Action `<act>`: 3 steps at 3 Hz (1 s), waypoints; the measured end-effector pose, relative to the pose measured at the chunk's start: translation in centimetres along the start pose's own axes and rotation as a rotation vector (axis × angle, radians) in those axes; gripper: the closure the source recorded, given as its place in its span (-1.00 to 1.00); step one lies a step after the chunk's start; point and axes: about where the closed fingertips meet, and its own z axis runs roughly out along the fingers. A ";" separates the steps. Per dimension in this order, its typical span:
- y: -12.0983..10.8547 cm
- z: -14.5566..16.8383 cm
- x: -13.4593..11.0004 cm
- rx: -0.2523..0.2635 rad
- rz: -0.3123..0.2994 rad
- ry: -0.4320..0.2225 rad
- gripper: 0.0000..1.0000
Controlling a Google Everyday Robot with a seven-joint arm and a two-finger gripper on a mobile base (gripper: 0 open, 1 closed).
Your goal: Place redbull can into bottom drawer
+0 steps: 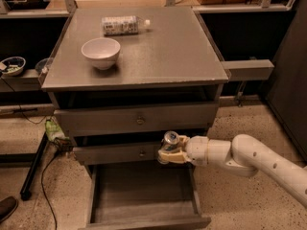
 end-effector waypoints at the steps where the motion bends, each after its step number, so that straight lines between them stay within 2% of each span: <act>1: 0.0 0.0 0.0 0.000 0.000 0.000 1.00; 2: 1.2 0.8 1.6 0.011 -0.024 0.046 1.00; 3: 2.9 2.6 5.4 0.032 -0.041 0.126 1.00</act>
Offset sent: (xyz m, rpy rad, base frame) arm -0.0284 0.0168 -0.0486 -0.1492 -0.0268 -0.0165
